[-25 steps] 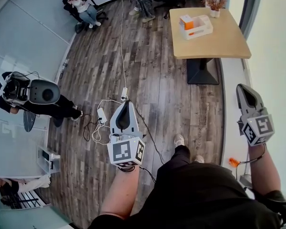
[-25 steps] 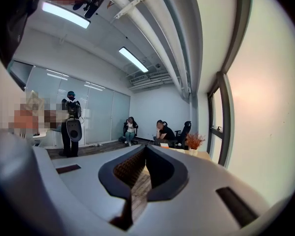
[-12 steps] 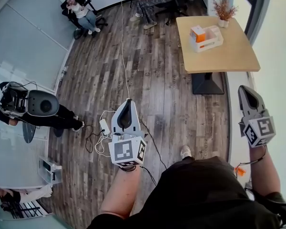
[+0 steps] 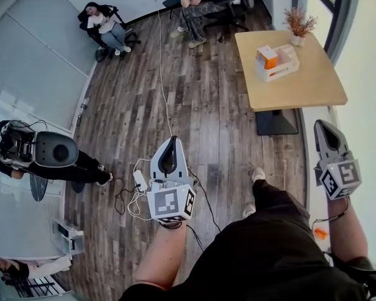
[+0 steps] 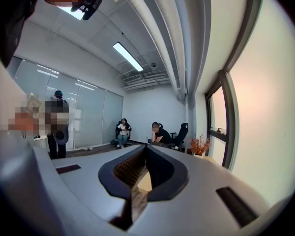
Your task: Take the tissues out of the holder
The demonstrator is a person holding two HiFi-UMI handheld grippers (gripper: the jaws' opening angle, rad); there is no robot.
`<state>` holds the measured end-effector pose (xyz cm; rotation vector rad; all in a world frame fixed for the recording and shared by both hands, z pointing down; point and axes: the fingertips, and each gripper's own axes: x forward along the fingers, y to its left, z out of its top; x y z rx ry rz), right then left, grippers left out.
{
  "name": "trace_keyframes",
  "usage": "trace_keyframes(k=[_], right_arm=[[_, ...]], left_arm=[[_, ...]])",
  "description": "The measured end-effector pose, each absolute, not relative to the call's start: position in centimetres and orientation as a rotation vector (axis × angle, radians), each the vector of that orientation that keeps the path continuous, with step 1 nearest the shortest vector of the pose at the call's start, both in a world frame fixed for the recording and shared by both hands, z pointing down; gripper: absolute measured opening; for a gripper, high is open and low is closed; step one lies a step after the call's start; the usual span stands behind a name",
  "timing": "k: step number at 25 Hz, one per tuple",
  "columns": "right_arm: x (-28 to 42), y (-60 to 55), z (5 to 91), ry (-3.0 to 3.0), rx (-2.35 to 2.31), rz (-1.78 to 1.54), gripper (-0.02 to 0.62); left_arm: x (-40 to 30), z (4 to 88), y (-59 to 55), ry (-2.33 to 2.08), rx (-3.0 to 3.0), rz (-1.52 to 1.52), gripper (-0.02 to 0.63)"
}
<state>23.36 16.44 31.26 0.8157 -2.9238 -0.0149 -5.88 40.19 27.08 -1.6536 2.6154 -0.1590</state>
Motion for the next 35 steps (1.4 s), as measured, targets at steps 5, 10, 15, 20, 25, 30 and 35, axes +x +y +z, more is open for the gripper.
trace_keyframes(k=[5,10,15,20,25,30,35], right_arm=[[20.1,14.9,32.0,-2.924,0.794,0.011,0.005],[16.1,12.1,32.4,-2.932,0.749,0.011,0.005],[12.5,8.1,33.4,-2.936,0.72,0.007,0.005],[10.1,3.1,35.9,-2.941,0.702,0.056,0.005],[6.6,-1.9,35.9,-2.953,0.716,0.104,0.005],[3.7,-6.9,36.1,-2.956,0.712,0.127,0.005],[1.2,-12.8,36.5,-2.959,0.726,0.108,0.005]], left_arm=[[-8.8,26.8,39.2,2.622,-1.62,-0.185,0.005],[-11.7,26.9,37.7,2.641,-1.585,-0.187,0.005],[-14.9,28.7,34.7,2.686,-1.553,-0.218,0.005],[-16.9,30.3,30.0,2.707,-1.542,-0.254,0.005],[-20.1,29.5,24.9,2.7,-1.552,-0.292,0.005],[-22.8,28.5,18.8,2.675,-1.564,-0.323,0.005],[-25.0,28.5,12.0,2.645,-1.584,-0.36,0.005]])
